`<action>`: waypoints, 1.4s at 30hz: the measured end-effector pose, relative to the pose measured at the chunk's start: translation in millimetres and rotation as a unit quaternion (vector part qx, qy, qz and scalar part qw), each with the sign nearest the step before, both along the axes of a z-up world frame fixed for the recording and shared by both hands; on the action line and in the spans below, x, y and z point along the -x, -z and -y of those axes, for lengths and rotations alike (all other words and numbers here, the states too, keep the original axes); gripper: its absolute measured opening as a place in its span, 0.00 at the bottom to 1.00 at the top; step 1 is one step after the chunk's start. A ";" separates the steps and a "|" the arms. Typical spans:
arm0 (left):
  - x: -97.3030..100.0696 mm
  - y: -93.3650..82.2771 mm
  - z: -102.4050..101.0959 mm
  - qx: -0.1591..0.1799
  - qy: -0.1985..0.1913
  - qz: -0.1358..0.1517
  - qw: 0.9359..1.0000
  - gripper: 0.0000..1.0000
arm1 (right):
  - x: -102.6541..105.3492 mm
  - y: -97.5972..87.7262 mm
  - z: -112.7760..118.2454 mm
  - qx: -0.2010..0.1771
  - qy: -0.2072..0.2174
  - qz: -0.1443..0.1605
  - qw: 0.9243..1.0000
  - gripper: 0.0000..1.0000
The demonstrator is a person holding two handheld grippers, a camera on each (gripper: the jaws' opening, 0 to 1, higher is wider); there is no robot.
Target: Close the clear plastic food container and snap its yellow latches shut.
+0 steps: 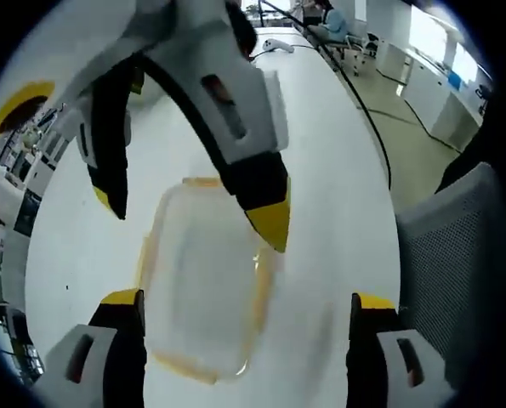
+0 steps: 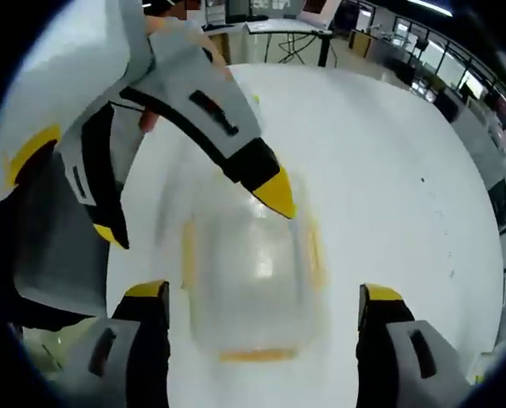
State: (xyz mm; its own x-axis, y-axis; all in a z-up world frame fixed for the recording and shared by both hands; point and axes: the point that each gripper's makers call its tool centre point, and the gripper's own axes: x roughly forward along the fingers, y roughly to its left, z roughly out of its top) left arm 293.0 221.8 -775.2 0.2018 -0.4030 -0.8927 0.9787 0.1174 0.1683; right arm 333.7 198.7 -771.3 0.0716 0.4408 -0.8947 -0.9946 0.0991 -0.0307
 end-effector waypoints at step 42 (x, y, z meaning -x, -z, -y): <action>-46.2 37.7 -39.3 -0.092 0.018 -0.010 0.996 0.79 | 6.9 31.2 30.6 0.088 -0.039 0.034 0.995 0.72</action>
State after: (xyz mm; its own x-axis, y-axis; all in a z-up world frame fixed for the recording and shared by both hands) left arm 339.2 261.1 -812.9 0.1710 -0.2390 -0.9558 0.9852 0.0510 0.1635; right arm 326.7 168.0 -802.5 0.1065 0.2837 -0.9530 -0.9941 0.0093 -0.1083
